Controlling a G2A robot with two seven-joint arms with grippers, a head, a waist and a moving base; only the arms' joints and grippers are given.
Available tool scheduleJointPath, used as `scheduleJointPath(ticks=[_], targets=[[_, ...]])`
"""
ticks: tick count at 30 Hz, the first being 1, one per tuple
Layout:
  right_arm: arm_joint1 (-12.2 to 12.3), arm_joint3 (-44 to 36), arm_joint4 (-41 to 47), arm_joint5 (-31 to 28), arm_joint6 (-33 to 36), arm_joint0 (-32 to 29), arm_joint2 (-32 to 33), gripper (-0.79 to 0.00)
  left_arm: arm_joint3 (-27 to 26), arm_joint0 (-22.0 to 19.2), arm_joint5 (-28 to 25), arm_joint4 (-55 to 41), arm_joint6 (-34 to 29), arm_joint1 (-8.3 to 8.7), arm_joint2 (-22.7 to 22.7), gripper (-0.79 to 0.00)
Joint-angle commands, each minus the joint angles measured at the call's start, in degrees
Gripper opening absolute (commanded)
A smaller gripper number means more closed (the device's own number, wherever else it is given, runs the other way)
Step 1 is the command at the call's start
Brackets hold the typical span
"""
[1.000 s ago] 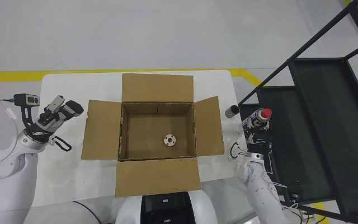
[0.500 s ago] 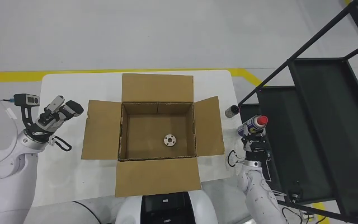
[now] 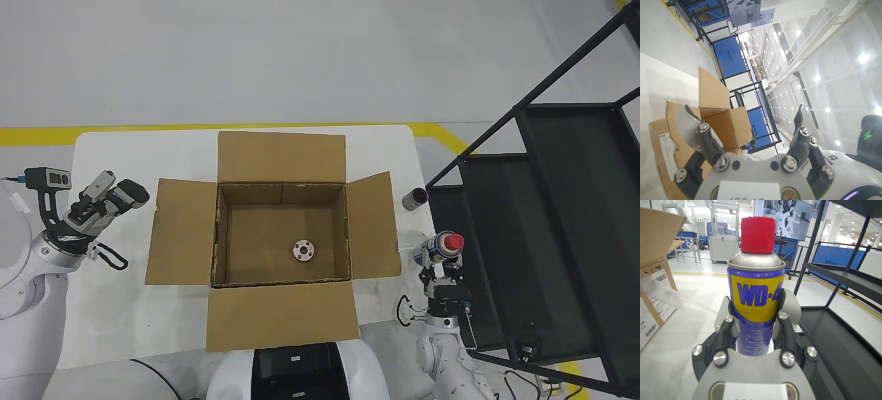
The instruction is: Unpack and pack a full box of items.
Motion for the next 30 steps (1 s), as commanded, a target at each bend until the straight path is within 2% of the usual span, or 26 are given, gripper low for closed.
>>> scheduleJointPath(ticks=[1, 13, 18, 25, 30], targets=[[0.0, 0.1, 0.0, 0.3, -0.5, 0.1, 0.0, -0.785, 0.0, 0.0, 0.0, 0.0, 0.0, 0.00, 0.0, 0.000], [0.0, 0.1, 0.0, 0.3, -0.5, 0.1, 0.0, -0.785, 0.0, 0.0, 0.0, 0.0, 0.0, 0.00, 0.0, 0.000], [0.4, -1.5, -1.9, -0.3, 3.7, -0.7, 0.0, -0.785, 0.0, 0.0, 0.0, 0.0, 0.0, 0.00, 0.0, 0.000], [0.4, -1.0, -0.4, -0.8, 2.7, -2.2, 0.6, -0.785, 0.0, 0.0, 0.0, 0.0, 0.0, 0.00, 0.0, 0.000], [0.3, 1.7, -0.1, -1.1, 2.3, -0.4, 0.0, -0.785, 0.0, 0.0, 0.0, 0.0, 0.0, 0.00, 0.0, 0.000]])
